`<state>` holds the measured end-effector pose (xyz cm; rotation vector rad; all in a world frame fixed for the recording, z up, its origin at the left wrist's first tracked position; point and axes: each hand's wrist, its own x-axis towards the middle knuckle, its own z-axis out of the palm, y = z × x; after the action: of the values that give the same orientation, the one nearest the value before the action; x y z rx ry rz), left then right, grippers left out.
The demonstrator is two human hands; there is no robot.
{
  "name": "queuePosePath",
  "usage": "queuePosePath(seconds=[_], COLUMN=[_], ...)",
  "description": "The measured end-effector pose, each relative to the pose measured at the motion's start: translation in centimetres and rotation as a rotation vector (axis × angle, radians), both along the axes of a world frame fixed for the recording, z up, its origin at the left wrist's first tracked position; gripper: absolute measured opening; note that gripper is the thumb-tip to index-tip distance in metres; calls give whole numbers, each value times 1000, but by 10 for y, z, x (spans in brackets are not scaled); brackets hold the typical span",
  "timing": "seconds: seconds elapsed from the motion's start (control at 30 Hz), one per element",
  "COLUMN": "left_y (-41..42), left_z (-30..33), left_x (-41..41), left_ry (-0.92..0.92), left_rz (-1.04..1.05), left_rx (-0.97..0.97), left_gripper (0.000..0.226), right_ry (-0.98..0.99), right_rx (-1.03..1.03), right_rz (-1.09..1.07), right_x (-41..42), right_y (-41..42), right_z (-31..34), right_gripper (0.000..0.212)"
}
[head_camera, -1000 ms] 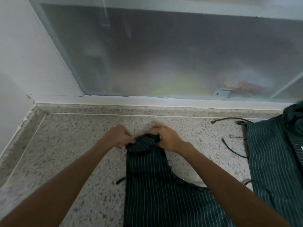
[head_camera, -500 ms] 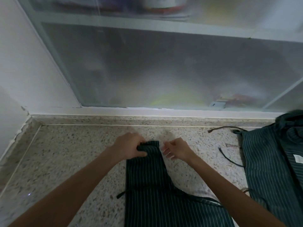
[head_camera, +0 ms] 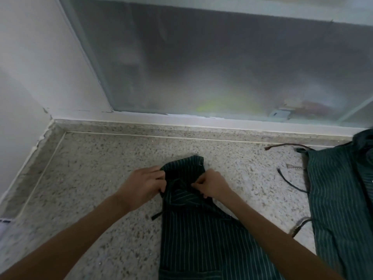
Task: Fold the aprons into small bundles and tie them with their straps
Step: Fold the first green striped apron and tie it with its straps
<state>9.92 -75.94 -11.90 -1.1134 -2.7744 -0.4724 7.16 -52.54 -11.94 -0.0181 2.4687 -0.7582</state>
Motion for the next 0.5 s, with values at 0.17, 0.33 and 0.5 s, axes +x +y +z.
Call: queuePosePath(seconds=[0.17, 0.33, 0.5], left_y=[-14, -14, -3], left_z=[4, 4, 36], left_x=[3, 12, 1], left_ry=[-230, -516, -658], left_rz=[129, 292, 536], left_rx=[-4, -78, 334], left_gripper=[24, 17, 11], right_ry=[21, 28, -385], right_rx=[104, 288, -516], right_rz=[5, 201, -372], right_x=[-3, 5, -36], right_y=[-3, -26, -9], right_z=[14, 17, 86], right_gripper=[51, 30, 13])
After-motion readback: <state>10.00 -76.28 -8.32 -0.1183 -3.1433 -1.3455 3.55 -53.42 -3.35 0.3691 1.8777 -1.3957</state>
